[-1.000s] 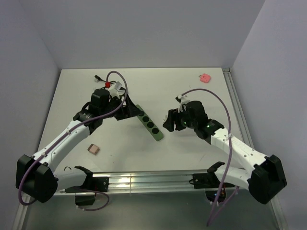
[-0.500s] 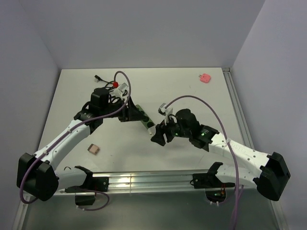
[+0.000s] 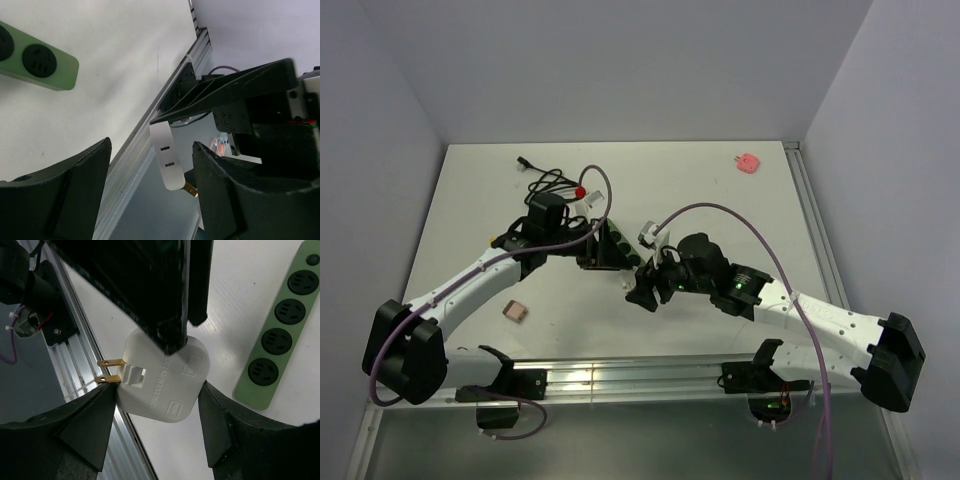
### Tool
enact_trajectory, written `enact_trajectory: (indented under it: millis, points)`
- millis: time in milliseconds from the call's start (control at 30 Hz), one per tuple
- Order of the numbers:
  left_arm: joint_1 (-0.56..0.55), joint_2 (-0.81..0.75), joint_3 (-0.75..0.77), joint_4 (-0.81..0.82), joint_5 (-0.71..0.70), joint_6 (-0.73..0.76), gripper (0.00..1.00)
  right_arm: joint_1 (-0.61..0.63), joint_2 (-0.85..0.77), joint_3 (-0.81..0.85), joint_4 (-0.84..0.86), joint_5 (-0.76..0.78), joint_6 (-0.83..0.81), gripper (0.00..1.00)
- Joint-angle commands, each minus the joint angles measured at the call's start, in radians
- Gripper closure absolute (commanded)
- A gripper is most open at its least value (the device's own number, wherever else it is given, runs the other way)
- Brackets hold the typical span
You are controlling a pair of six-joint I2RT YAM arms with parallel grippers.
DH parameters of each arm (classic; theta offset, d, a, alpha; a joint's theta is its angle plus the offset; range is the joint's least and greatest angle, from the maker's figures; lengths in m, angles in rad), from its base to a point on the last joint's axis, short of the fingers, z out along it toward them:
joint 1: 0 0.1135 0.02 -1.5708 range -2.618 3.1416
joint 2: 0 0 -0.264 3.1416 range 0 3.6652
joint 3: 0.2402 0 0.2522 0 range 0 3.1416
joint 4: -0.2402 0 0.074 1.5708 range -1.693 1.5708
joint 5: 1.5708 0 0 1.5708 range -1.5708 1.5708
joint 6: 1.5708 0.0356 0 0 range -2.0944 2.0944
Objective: Insert the plug
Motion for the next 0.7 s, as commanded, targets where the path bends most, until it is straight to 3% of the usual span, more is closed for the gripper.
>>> enact_trajectory:
  millis: [0,267,367,433,500,567,600,667]
  points:
    - [-0.03,0.012,-0.014,0.038,0.049,0.028,0.29,0.015,0.003,0.057,0.046,0.031,-0.024,0.88]
    - [-0.069,0.007,-0.038,0.082,0.095,0.002,0.48,0.017,0.003,0.051,0.069,0.088,-0.029,0.88]
    - [-0.07,0.001,-0.068,0.148,0.147,-0.04,0.63,0.017,0.011,0.054,0.071,0.078,-0.032,0.88]
    - [-0.07,0.001,-0.078,0.223,0.176,-0.067,0.83,0.017,0.017,0.053,0.074,0.068,-0.032,0.84]
    - [-0.07,0.004,-0.077,0.237,0.192,-0.081,1.0,0.017,0.02,0.05,0.075,0.062,-0.024,0.74]
    - [-0.07,-0.003,-0.065,0.219,0.189,-0.055,1.0,0.017,0.021,0.047,0.069,0.043,-0.007,0.63]
    - [-0.07,-0.011,-0.058,0.205,0.174,-0.042,1.0,0.017,0.021,0.048,0.06,0.042,0.0,0.49]
    - [-0.07,-0.026,-0.031,0.117,0.138,0.023,1.0,0.017,0.018,0.05,0.025,0.037,0.034,0.37]
